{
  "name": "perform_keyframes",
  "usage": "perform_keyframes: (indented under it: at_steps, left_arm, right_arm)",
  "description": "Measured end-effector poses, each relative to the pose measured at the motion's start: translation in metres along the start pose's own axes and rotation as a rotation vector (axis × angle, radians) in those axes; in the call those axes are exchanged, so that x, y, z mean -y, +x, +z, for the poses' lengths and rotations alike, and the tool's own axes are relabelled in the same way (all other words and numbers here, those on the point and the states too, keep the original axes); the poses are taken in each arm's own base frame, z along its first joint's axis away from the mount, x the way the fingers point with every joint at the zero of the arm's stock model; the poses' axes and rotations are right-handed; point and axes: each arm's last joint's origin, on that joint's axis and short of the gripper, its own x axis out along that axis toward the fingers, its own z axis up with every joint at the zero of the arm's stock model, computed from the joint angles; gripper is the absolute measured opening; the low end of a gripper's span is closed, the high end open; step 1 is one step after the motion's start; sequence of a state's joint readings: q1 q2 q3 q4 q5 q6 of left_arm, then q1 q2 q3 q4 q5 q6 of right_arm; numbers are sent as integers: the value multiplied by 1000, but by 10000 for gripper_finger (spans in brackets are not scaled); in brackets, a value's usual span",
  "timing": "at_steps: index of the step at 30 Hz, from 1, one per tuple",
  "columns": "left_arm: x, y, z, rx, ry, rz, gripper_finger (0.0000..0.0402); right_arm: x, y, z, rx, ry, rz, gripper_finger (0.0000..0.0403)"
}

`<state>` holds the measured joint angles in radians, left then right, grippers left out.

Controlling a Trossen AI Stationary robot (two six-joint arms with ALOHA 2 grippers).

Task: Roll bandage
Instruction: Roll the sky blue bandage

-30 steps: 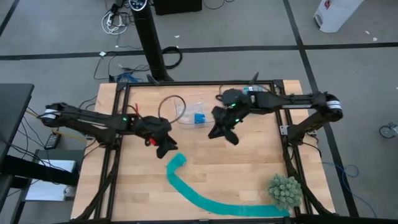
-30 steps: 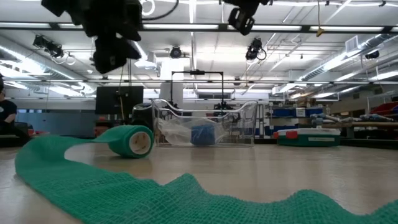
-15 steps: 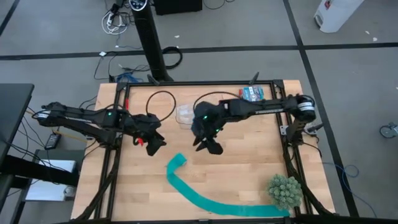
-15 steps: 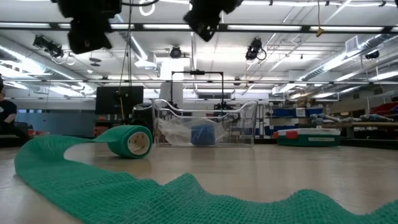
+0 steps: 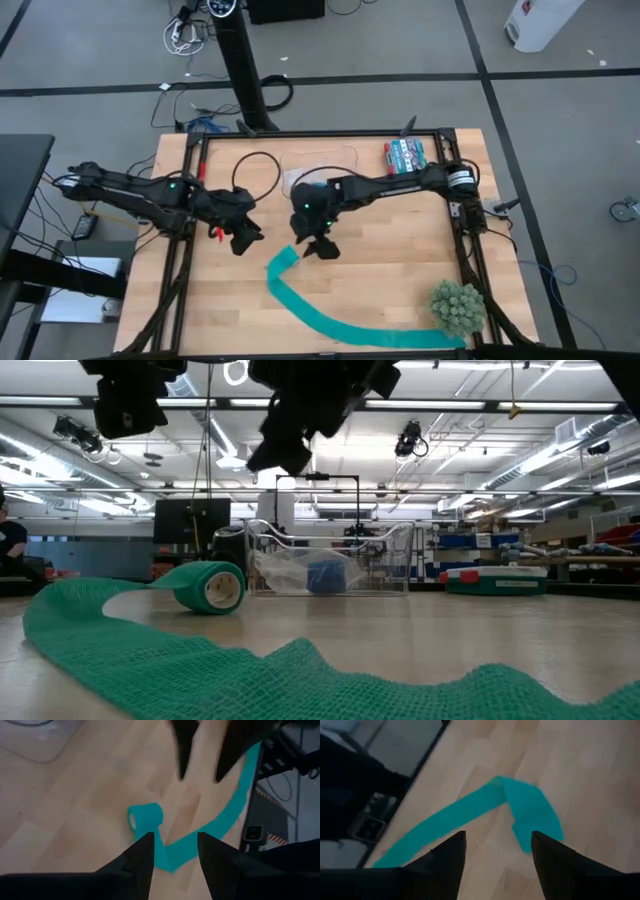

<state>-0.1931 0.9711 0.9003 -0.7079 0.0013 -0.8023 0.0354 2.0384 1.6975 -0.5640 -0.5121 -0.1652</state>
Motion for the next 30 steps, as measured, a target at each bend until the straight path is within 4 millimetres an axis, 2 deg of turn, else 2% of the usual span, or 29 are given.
perform_keyframes:
  at_steps: [8,10,17,23,30]
  left_arm:
    - [5,-15,-4,-80,9,30,157]
    - [6,-16,-6,-98,5,31,157]
    - [9,-16,-9,-118,-25,24,157]
    - [10,-16,-11,-139,-42,15,157]
    - [9,-16,-12,-145,-60,16,157]
  right_arm:
    - [-1,37,-1,29,-130,-57,266]
    - [3,46,-6,8,-125,-64,279]
    - [12,63,-12,-1,-185,-144,316]
    - [16,69,-11,19,-297,-178,322]
    - [28,89,-27,-27,-259,-154,318]
